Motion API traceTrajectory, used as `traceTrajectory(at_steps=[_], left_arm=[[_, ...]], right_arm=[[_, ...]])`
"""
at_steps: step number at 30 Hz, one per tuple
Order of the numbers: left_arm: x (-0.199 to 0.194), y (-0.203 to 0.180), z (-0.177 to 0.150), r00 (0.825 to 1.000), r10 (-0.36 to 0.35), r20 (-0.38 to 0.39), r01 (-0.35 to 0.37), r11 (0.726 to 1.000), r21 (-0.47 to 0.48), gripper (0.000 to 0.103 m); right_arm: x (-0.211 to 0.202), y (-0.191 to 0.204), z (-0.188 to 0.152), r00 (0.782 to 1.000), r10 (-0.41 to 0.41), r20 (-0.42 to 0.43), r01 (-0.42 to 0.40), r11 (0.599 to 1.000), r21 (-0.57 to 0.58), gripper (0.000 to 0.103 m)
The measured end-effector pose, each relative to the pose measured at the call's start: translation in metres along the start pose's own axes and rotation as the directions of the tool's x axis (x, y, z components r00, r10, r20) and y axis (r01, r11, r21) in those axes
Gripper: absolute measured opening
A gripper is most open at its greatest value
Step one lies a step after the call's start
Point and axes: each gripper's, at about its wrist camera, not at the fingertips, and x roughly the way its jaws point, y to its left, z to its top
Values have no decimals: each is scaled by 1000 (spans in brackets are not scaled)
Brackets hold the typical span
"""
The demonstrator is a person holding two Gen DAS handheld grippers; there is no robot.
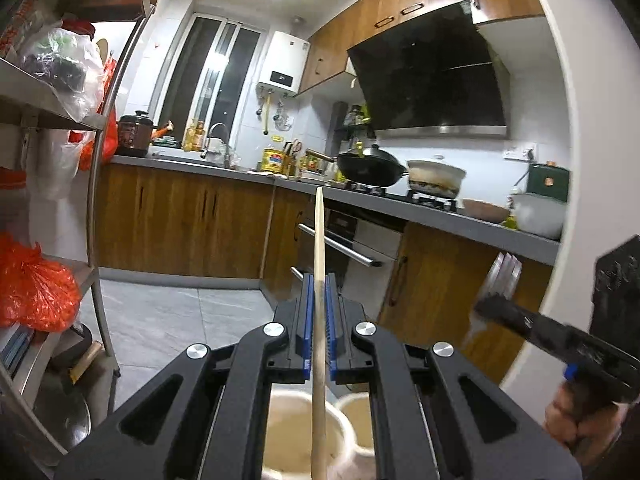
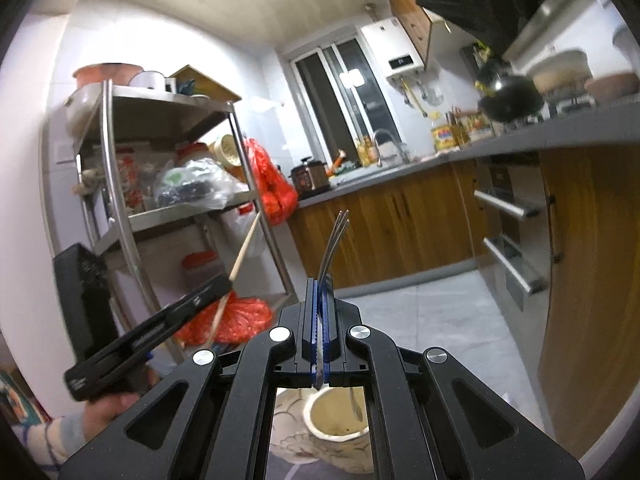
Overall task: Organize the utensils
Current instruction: 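Lift the chopstick with the left tool while the right tool carries the fork toward the pot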
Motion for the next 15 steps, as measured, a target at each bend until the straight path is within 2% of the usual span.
traceTrajectory(at_steps=[3,7,15], left_arm=[[22,0,-7,999,45,7,-46,998,31,5],[42,4,-21,996,84,-24,-82,996,46,5],[25,1,-44,995,68,-68,-64,996,62,5]], right_arm=[[11,-7,-11,1000,-9,-28,10,1000,15,3],[26,-11,-22,995,-17,-98,19,1000,23,3],[42,-11,-38,981,-56,-185,60,998,13,3]])
